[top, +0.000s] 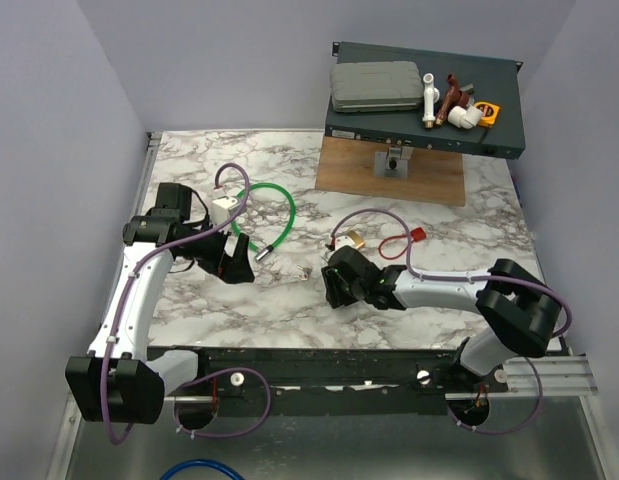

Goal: Unlock with the key

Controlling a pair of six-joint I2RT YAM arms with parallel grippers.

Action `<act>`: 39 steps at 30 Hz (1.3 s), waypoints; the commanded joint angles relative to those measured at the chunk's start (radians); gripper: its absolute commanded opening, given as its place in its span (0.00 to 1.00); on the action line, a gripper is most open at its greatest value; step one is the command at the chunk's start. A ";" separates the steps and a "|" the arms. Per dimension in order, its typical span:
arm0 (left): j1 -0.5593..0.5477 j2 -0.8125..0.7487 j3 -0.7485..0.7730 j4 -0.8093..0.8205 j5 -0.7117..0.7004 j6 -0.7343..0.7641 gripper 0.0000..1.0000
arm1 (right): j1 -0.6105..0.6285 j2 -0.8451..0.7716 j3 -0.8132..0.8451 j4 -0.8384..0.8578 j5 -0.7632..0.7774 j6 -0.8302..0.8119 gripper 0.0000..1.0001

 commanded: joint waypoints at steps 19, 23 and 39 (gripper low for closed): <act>-0.116 -0.192 0.017 0.102 -0.158 0.109 0.99 | 0.042 -0.047 -0.002 -0.011 0.009 -0.003 0.01; -0.161 -0.364 -0.080 0.140 -0.084 0.284 0.99 | 0.043 -0.119 0.005 0.006 -0.033 -0.005 0.01; -0.496 -0.515 -0.448 0.691 -0.070 0.104 0.99 | 0.042 -0.336 0.148 -0.046 -0.249 0.027 0.01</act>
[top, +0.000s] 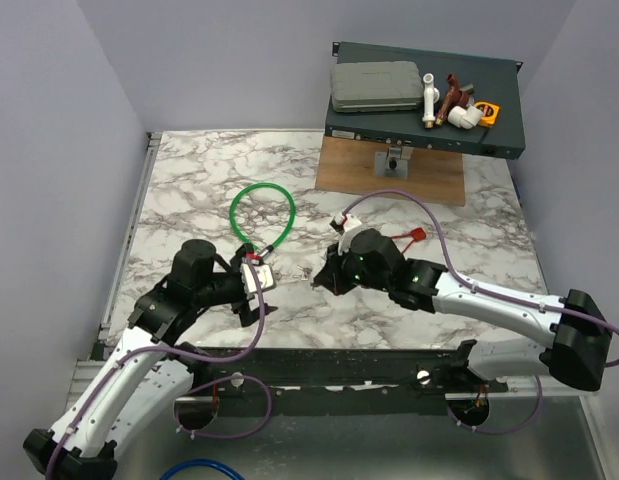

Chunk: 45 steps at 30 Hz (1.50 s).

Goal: Unlock with the key

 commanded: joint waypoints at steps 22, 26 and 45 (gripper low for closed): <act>-0.189 0.193 0.096 0.312 0.155 -0.268 0.36 | 0.008 -0.050 0.248 -0.112 -0.205 -0.034 0.01; -0.222 0.192 0.108 0.270 0.186 -0.240 0.61 | 0.009 -0.050 0.257 -0.122 -0.215 -0.048 0.01; -0.233 0.234 0.149 0.301 0.113 -0.295 0.04 | 0.009 -0.048 0.285 -0.134 -0.276 -0.076 0.01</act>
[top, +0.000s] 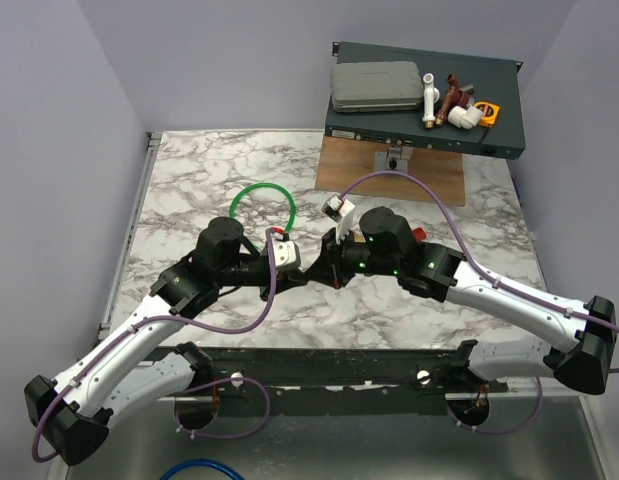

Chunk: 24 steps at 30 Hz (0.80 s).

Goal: Unlock with the key

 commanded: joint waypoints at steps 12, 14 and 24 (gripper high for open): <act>0.004 -0.021 0.040 0.038 0.040 -0.149 0.00 | 0.009 -0.081 0.016 0.082 -0.006 0.014 0.56; 0.022 -0.031 0.041 0.067 0.067 -0.224 0.00 | 0.006 -0.113 0.017 0.073 0.036 0.008 0.66; 0.132 -0.070 0.050 0.307 0.227 -0.672 0.00 | -0.013 -0.251 -0.047 0.186 0.019 0.019 0.67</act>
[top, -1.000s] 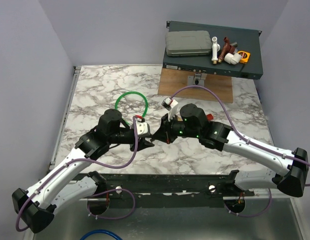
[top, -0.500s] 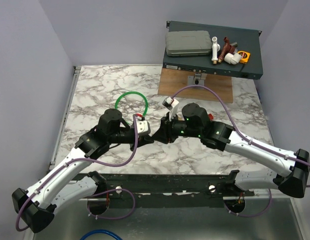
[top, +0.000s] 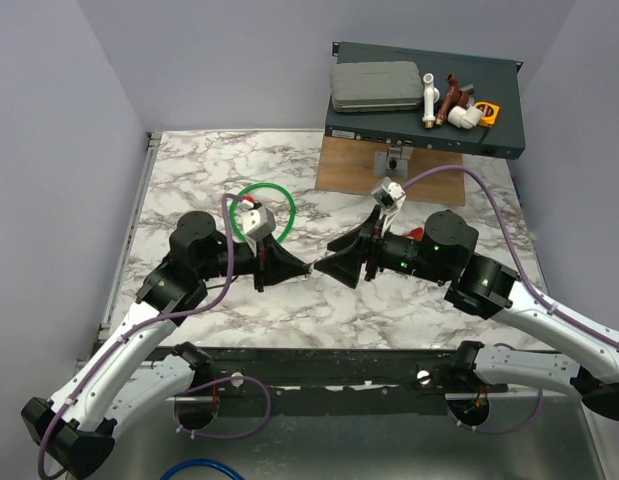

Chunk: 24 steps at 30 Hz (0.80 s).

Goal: Unlock with the key

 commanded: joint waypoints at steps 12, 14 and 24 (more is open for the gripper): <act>0.070 -0.035 0.072 0.223 0.125 -0.343 0.00 | -0.008 0.023 -0.043 0.290 -0.038 0.069 0.45; 0.085 -0.037 0.079 0.223 0.123 -0.361 0.00 | -0.008 0.025 -0.048 0.311 -0.044 0.080 0.42; 0.106 -0.047 0.081 0.254 0.097 -0.391 0.00 | -0.009 0.025 -0.069 0.347 -0.064 0.100 0.33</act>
